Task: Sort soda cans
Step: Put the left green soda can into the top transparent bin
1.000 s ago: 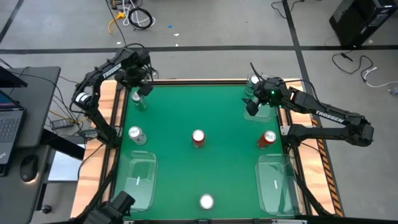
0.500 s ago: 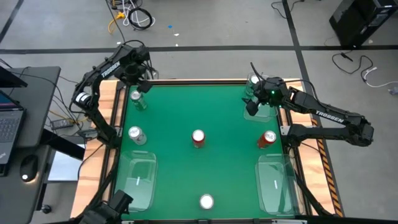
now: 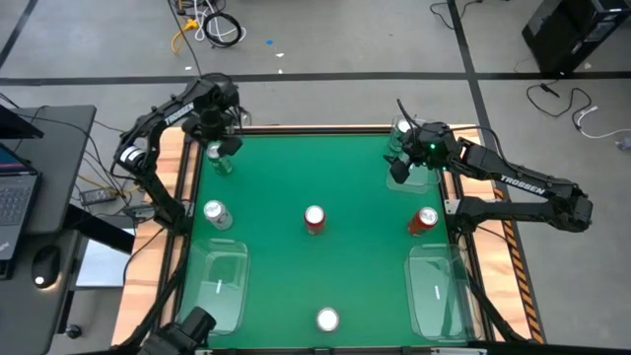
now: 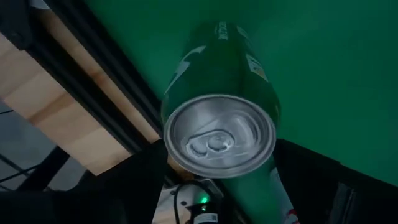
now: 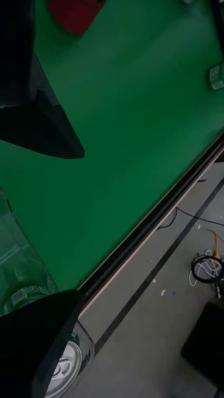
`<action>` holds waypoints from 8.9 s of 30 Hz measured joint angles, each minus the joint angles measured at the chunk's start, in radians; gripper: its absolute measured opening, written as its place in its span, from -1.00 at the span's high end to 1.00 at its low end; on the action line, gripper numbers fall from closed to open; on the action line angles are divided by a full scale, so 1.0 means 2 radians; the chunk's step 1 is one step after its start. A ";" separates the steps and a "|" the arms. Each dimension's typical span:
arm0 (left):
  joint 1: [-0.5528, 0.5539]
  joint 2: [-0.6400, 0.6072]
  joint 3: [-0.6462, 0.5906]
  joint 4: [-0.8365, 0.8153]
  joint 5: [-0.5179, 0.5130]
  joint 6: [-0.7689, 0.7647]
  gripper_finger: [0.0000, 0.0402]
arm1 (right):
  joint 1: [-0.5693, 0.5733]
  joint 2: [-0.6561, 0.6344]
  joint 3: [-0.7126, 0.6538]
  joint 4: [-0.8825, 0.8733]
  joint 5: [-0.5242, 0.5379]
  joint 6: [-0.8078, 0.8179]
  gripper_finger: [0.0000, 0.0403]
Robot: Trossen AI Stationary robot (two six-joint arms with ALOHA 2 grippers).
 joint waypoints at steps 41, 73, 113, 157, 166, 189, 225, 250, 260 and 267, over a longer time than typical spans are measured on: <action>-0.011 0.000 -0.019 0.063 -0.063 0.017 -0.51 | 0.000 0.000 0.000 0.000 0.000 0.000 -0.74; -0.005 0.009 -0.047 0.145 -0.066 0.070 -0.67 | 0.027 0.000 0.000 0.000 -0.003 -0.001 -0.74; -0.195 0.032 0.170 0.142 0.009 0.049 -0.57 | 0.055 0.000 0.037 0.007 0.000 0.008 -0.74; -0.439 0.344 0.459 0.147 -0.036 0.163 -0.58 | 0.097 0.000 0.074 -0.024 0.004 0.041 -0.74; -0.439 0.345 0.457 0.158 -0.035 0.158 -0.61 | 0.097 0.000 0.074 -0.024 0.004 0.039 -0.74; -0.439 0.344 0.481 0.112 -0.035 0.156 -0.71 | 0.097 0.000 0.074 -0.027 0.004 0.024 -0.74; -0.395 0.199 0.481 0.145 -0.107 0.120 0.96 | 0.118 0.016 0.062 -0.007 -0.007 -0.008 -0.54; -0.344 0.154 0.480 0.396 0.071 0.185 1.00 | 0.261 0.048 -0.159 0.370 0.090 0.079 -0.47; -0.321 0.154 0.480 0.398 0.091 0.207 1.00 | 0.278 0.155 -0.179 0.485 0.136 0.109 -0.79; -0.299 0.154 0.480 0.413 0.136 0.212 1.00 | 0.272 0.233 -0.179 0.562 0.178 0.102 -0.84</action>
